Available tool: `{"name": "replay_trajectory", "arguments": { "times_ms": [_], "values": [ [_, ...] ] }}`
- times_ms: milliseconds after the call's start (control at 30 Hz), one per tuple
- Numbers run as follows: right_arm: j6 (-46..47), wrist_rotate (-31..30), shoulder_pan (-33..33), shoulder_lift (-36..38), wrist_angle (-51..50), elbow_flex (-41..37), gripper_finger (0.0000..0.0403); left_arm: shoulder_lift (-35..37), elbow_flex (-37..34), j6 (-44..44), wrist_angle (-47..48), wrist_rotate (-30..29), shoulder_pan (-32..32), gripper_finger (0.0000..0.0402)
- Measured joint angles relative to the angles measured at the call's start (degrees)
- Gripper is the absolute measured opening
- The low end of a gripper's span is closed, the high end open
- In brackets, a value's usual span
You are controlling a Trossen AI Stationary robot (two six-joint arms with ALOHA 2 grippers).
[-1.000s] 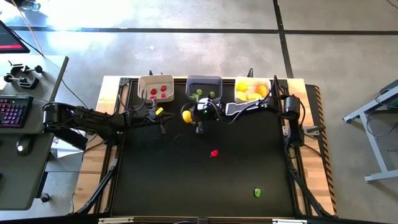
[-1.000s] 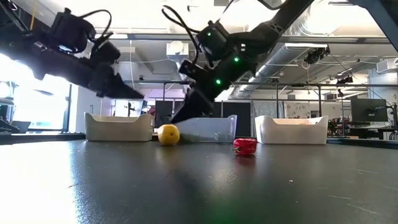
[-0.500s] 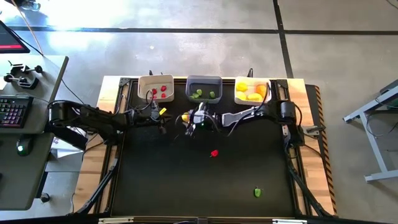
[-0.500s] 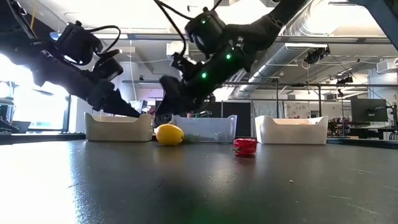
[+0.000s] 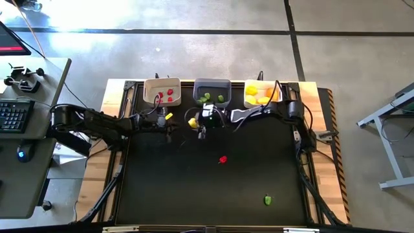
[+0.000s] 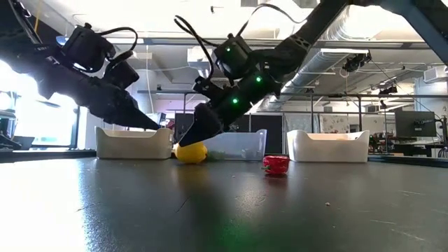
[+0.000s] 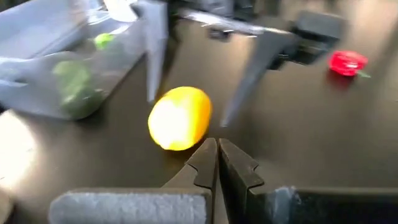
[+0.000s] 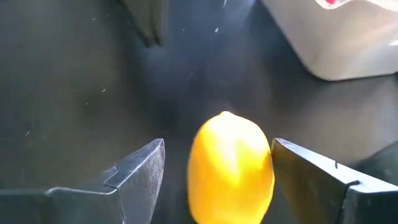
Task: Sort produce into baskets
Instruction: Put the lemon into the white bin
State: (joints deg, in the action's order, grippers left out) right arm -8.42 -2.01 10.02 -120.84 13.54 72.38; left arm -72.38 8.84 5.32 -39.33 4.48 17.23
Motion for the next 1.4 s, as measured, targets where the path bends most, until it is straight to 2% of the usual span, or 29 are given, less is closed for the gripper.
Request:
{"name": "replay_trajectory", "arguments": {
  "times_ms": [133, 333, 433, 600, 700, 800, 967, 1200, 1300, 1400],
  "values": [
    [0.46, 2.2, 1.24, -0.32, -0.53, 0.0, 0.0287, 0.0, 0.0, 0.52, -1.36, 4.56, 0.02, 0.0003],
    [-0.57, 4.03, 0.99, -3.45, -0.16, -0.06, 0.0275, 0.0, 0.0, -0.13, -2.37, 6.88, 0.0, 0.0002],
    [-0.81, 2.88, 0.29, -3.65, 0.77, 0.0, 0.0243, 0.0, 0.0, -0.13, -3.14, 6.86, 0.0, 0.0002],
    [-0.64, -2.04, -0.48, -2.46, 0.66, -0.02, 0.0168, 0.0, 0.0, 1.28, -4.37, 4.89, 0.0, 0.0002],
    [0.96, -2.83, -0.43, 0.86, -1.8, -0.02, 0.0166, 0.0, 0.0, 2.35, -4.35, 1.9, 0.0, 0.0002],
    [3.51, -7.98, -0.44, 5.84, -8.66, -0.02, 0.0166, 0.0, 0.0, 2.29, -4.2, -0.1, 0.0, 0.0002],
    [10.21, -21.22, -1.0, 16.44, -26.15, -0.02, 0.0166, 0.0, 0.0, 2.27, -3.3, -0.12, 0.0, 0.0002],
    [29.56, -36.74, 1.99, 29.25, -55.63, -0.04, 0.0165, 0.0, 0.0, 2.29, -2.71, -0.14, 0.0, 0.0002],
    [34.63, -37.57, 5.68, 30.56, -63.38, -0.12, 0.0165, 0.0, 0.0, 2.34, -2.54, -0.14, 0.0, 0.0002],
    [36.61, -37.39, 10.25, 29.65, -65.83, -0.17, 0.0165, 0.0, 0.0, 2.34, -2.51, -0.16, 0.0, 0.0002]
  ]
}}
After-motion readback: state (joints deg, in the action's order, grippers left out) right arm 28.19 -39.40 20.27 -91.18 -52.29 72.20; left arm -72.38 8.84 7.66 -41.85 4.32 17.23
